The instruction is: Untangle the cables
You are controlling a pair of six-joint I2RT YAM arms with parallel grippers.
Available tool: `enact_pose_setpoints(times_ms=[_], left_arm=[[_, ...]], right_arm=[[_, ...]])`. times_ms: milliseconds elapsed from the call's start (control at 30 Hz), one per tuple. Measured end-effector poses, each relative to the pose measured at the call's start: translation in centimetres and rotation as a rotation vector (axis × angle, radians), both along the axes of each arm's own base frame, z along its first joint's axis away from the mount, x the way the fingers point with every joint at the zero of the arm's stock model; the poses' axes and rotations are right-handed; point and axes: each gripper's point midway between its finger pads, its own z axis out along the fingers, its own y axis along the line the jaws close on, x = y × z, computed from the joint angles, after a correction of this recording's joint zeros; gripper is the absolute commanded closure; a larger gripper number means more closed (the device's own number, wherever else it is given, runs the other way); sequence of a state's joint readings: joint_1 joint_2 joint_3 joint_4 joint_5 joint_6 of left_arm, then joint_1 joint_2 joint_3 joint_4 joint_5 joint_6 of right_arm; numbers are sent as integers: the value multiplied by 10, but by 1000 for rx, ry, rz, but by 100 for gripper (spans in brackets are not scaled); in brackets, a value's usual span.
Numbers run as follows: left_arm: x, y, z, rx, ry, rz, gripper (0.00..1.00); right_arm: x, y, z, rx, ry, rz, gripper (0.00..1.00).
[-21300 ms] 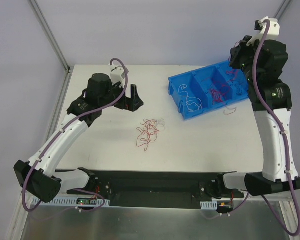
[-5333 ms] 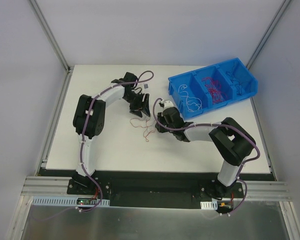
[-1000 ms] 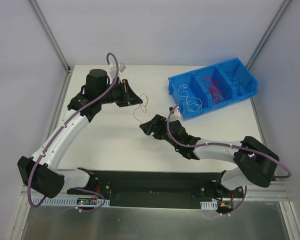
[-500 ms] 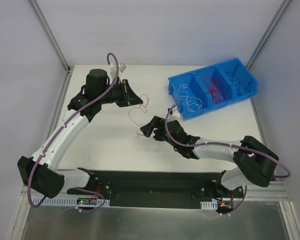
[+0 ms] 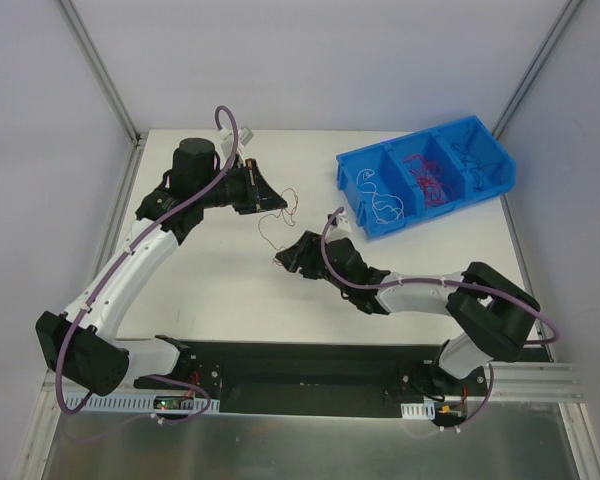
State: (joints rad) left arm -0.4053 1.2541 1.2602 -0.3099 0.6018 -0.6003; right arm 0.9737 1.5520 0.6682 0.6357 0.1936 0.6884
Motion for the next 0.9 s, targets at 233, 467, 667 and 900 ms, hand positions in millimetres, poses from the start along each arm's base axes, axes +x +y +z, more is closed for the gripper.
enact_pose_setpoints(times_ms=[233,467,667,900], left_arm=[[0,0,0,-3,6,2,100],[2,-1,-5,-3,15,4,100],[12,-11,-31,6,92,-19,82],[14,-19,-52,5,175,-58,22]], right_arm=[[1,12,11,91,11,25,94],[-6,9,23,129,-13,52,100],[1,-27,68,121,-134,3,100],[21,-87,131,130,-274,-133,100]])
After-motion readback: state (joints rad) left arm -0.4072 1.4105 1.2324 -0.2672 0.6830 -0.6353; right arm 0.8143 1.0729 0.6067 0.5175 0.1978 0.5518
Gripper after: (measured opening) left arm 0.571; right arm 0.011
